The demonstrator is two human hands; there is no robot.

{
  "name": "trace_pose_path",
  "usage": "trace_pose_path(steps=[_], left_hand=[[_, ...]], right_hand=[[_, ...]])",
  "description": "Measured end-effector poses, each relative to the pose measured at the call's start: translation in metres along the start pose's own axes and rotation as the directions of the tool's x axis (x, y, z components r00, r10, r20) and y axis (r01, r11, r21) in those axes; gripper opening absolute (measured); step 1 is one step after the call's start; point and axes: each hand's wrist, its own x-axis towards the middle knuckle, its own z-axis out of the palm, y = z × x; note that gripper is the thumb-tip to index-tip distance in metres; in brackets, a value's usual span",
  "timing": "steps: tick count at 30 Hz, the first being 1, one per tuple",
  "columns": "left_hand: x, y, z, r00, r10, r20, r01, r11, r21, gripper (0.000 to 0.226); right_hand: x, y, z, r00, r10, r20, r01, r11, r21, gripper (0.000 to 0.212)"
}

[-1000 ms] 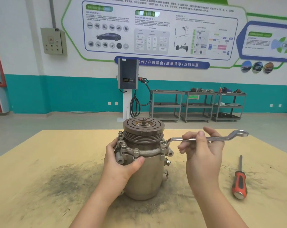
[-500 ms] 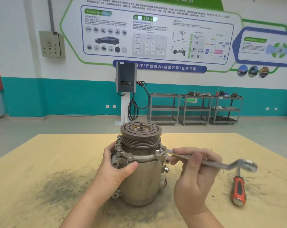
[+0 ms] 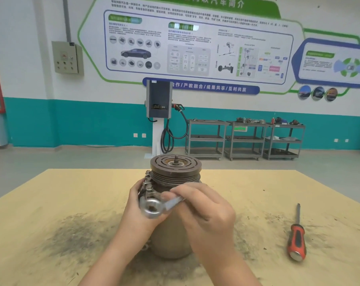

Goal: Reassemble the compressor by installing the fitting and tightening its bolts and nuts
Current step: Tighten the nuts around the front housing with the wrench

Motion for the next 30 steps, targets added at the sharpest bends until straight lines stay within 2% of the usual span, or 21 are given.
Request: trace_pose_path(steps=[2, 5, 7, 10, 12, 18, 20, 21, 22, 24, 26, 28, 30], left_hand=[[0.002, -0.002, -0.001, 1.0, -0.001, 0.008, 0.001, 0.999, 0.045, 0.086], [-0.001, 0.001, -0.001, 1.0, -0.027, 0.012, 0.026, 0.997, 0.075, 0.077], [-0.003, 0.004, -0.001, 0.999, -0.023, 0.032, 0.021, 0.998, 0.053, 0.075], [-0.006, 0.007, -0.001, 1.0, -0.021, 0.02, 0.021, 0.999, 0.047, 0.08], [-0.006, 0.007, -0.002, 1.0, -0.025, 0.019, 0.024, 0.998, 0.056, 0.084], [-0.005, 0.005, -0.005, 0.999, -0.022, 0.048, 0.019, 0.998, 0.066, 0.103], [-0.004, 0.004, -0.006, 0.999, -0.021, 0.045, 0.018, 0.997, 0.081, 0.11], [-0.004, 0.003, -0.006, 0.999, -0.022, 0.039, 0.019, 0.996, 0.082, 0.107], [-0.004, 0.002, -0.006, 0.999, -0.022, 0.036, 0.019, 0.997, 0.075, 0.101], [-0.003, 0.002, -0.005, 0.999, -0.022, 0.036, 0.02, 0.998, 0.053, 0.091], [-0.004, 0.001, -0.005, 1.0, -0.014, 0.027, 0.013, 0.999, 0.045, 0.087], [-0.004, 0.001, -0.004, 1.0, -0.011, 0.017, 0.01, 0.999, 0.037, 0.086], [-0.004, 0.0, -0.004, 1.0, -0.003, 0.014, 0.002, 0.999, 0.036, 0.088]], right_hand=[[0.002, 0.002, -0.015, 0.993, 0.081, -0.082, -0.073, 0.993, 0.096, 0.013], [0.007, 0.005, -0.029, 0.918, 0.347, -0.19, -0.284, 0.912, 0.295, 0.019], [0.011, 0.011, -0.034, 0.813, 0.542, -0.214, -0.412, 0.794, 0.447, 0.016], [0.017, 0.023, -0.038, 0.592, 0.795, -0.133, -0.514, 0.5, 0.697, 0.02], [0.018, 0.028, -0.04, 0.513, 0.855, -0.079, -0.518, 0.382, 0.765, 0.021], [0.016, 0.034, -0.038, 0.419, 0.907, 0.045, -0.545, 0.211, 0.811, 0.017], [0.012, 0.035, -0.035, 0.436, 0.9, 0.021, -0.534, 0.24, 0.811, 0.016], [0.008, 0.033, -0.032, 0.482, 0.876, -0.032, -0.526, 0.318, 0.789, 0.015], [0.004, 0.03, -0.029, 0.555, 0.823, -0.116, -0.497, 0.441, 0.748, 0.015], [-0.005, 0.022, -0.02, 0.736, 0.615, -0.285, -0.358, 0.709, 0.607, 0.012], [-0.012, 0.014, -0.014, 0.88, 0.36, -0.309, -0.196, 0.869, 0.454, 0.01], [-0.015, 0.012, -0.011, 0.936, 0.232, -0.265, -0.132, 0.928, 0.348, 0.014], [-0.017, 0.011, -0.011, 0.947, 0.212, -0.241, -0.13, 0.94, 0.316, 0.021]])
